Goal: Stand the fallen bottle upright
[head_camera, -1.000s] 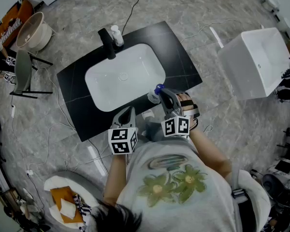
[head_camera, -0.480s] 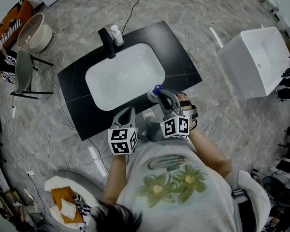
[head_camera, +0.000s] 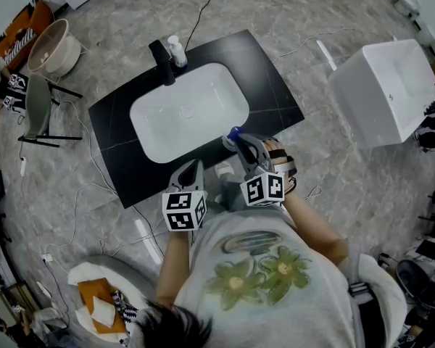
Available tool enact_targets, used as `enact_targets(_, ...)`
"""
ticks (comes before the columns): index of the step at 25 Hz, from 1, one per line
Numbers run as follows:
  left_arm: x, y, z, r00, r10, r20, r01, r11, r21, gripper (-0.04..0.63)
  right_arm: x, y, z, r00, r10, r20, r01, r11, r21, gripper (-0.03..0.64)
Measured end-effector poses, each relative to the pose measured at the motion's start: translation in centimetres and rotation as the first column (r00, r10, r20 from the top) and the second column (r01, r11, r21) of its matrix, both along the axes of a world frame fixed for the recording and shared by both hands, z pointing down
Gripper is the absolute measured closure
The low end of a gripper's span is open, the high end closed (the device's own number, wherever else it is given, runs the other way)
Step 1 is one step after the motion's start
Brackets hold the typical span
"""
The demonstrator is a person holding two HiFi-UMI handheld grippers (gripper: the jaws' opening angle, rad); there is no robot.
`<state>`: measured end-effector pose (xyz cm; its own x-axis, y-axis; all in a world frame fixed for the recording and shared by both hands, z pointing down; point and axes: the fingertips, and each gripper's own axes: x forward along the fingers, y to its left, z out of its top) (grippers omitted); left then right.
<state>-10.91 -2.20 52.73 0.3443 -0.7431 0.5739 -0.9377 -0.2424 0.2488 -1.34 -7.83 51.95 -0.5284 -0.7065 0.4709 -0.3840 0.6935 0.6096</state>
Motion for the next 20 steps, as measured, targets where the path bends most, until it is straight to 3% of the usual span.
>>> enact_targets(20,-0.3,1.2,-0.4,1.000,-0.003,0.010,0.003,1.000,0.007,0.578,-0.9,1.7,0.0,0.998,-0.010,0.056,0.013,0.999,-0.043,0.561)
